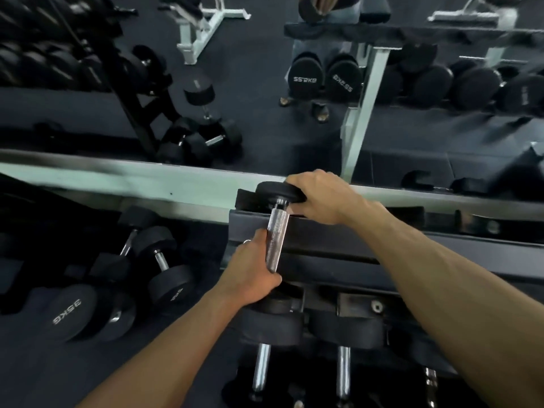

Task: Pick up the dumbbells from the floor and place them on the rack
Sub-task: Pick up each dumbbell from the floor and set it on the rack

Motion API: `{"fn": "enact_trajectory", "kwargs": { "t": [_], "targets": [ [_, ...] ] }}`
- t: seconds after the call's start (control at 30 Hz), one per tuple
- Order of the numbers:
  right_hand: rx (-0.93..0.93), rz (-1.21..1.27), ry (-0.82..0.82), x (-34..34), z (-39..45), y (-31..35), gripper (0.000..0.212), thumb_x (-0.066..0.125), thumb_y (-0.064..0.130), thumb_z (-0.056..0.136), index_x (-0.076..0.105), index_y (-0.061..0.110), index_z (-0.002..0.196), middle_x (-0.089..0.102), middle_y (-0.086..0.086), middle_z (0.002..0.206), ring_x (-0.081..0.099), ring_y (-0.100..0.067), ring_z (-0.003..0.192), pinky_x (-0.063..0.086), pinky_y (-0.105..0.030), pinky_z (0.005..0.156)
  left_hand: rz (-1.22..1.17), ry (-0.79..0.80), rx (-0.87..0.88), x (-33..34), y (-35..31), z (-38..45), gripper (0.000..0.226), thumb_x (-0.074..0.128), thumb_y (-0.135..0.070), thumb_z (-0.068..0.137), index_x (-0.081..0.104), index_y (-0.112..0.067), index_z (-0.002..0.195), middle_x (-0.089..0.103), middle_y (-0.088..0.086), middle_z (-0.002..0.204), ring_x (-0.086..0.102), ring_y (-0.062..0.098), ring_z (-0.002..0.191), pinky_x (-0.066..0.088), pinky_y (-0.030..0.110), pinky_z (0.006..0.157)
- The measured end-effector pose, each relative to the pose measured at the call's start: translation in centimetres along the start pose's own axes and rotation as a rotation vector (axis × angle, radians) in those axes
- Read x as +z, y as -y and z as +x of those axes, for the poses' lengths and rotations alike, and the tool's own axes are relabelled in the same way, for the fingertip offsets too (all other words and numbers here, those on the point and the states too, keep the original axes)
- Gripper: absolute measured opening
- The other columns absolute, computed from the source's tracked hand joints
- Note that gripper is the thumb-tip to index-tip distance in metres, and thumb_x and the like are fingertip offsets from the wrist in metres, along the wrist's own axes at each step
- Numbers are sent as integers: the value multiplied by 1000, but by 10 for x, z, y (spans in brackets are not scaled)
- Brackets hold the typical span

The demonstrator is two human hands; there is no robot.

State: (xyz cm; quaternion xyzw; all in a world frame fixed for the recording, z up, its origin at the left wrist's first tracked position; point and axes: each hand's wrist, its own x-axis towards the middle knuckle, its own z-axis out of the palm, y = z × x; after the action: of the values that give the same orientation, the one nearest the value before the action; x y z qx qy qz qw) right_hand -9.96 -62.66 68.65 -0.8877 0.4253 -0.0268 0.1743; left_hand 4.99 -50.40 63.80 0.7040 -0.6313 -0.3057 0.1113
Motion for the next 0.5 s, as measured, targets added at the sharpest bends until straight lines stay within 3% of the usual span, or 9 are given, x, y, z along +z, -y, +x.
{"fn": "enact_trajectory", "kwargs": {
  "t": [0.23, 0.5],
  "targets": [
    [-19, -9, 10, 26, 13, -12, 17, 63, 37, 87, 49, 26, 89, 57, 7, 81, 52, -19, 77, 37, -33, 71, 61, -52, -31, 10, 14, 5, 65, 73, -14, 69, 41, -17, 126, 63, 4, 101, 62, 24, 87, 54, 40, 74],
    [-8, 46, 52, 18, 22, -9, 17, 66, 30, 85, 59, 19, 96, 62, 2, 88, 59, -24, 85, 49, -40, 75, -29, -53, -34, 10, 13, 13, 60, 77, -18, 67, 46, -18, 118, 65, 3, 102, 66, 23, 80, 59, 39, 67]
  ]
}}
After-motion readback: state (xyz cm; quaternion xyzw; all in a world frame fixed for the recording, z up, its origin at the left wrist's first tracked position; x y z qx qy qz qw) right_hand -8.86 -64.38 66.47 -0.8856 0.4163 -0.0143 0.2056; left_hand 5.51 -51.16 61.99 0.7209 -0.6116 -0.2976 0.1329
